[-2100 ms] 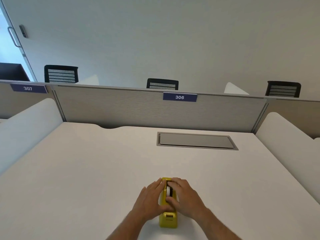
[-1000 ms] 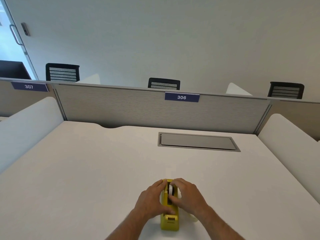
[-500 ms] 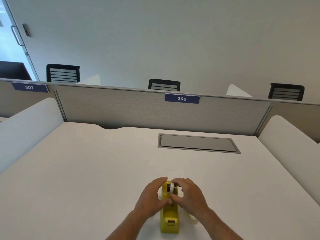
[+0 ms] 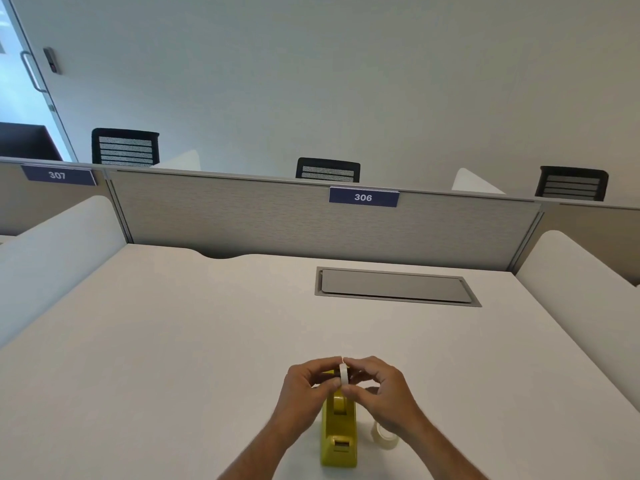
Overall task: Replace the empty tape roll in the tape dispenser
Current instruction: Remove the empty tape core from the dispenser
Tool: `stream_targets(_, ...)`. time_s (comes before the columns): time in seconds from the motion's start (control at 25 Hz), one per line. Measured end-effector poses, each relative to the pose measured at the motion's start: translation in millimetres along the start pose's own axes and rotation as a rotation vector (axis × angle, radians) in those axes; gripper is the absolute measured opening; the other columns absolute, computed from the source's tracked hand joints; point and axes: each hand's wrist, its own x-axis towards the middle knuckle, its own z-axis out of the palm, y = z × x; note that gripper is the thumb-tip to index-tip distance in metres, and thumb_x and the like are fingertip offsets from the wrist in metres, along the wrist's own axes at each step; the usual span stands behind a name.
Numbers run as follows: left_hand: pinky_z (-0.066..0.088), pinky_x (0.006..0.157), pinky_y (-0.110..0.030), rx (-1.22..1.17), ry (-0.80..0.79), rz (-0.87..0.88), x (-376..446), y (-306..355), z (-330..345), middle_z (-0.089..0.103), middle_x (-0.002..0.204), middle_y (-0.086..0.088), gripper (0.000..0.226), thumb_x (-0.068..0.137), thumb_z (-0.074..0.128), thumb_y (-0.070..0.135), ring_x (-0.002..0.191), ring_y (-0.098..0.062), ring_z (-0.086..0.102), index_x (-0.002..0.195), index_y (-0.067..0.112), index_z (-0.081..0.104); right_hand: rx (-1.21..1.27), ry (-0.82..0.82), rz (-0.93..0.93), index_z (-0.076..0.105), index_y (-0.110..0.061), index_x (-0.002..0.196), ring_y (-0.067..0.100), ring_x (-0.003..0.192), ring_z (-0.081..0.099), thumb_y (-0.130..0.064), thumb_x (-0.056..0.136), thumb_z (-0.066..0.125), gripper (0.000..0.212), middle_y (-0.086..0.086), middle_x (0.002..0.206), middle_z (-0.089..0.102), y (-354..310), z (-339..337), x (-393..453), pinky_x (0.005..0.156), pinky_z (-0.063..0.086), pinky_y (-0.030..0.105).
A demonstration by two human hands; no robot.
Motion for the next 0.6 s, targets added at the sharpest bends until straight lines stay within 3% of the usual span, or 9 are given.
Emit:
stream_targets(0.2, 0.058, 0.098, -0.043, -0.150, 0.009, -0.081, -3.4, -2.1, 0.5, 0.079, 0.107, 0.004, 0.030, 0.085, 0.076, 0.006, 0.102, -0.018, 0.075, 0.111, 0.022, 0.077, 0.111, 0.038, 0.085, 0.076, -0.030, 0.101, 0.011, 0.092, 0.071, -0.019, 0.072, 0.088, 0.033, -0.008, 0.099, 0.075, 1.2, 0.0, 0.5, 0.085, 0.060, 0.036)
stream_targets(0.44, 0.060, 0.094, -0.046, -0.337, 0.006, -0.144, -8.3, 1.5, 9.9, 0.077, 0.113, -0.005, 0.030, 0.086, 0.077, 0.021, 0.105, -0.025, 0.074, 0.115, 0.014, 0.075, 0.104, 0.155, 0.083, 0.076, -0.032, 0.093, 0.012, 0.085, 0.073, -0.025, 0.068, 0.091, 0.030, -0.012, 0.094, 0.076, -1.7, 5.9, 0.4, 0.073, 0.063, 0.037)
stream_targets(0.6, 0.060, 0.094, -0.050, -0.325, 0.013, -0.149, -5.9, 1.9, 12.0, 0.077, 0.113, -0.008, 0.028, 0.084, 0.080, 0.017, 0.105, -0.029, 0.073, 0.111, 0.014, 0.076, 0.117, 0.145, 0.089, 0.075, -0.029, 0.092, 0.012, 0.084, 0.073, -0.016, 0.069, 0.090, 0.031, -0.012, 0.090, 0.077, -0.7, 5.0, -0.4, 0.072, 0.063, 0.033)
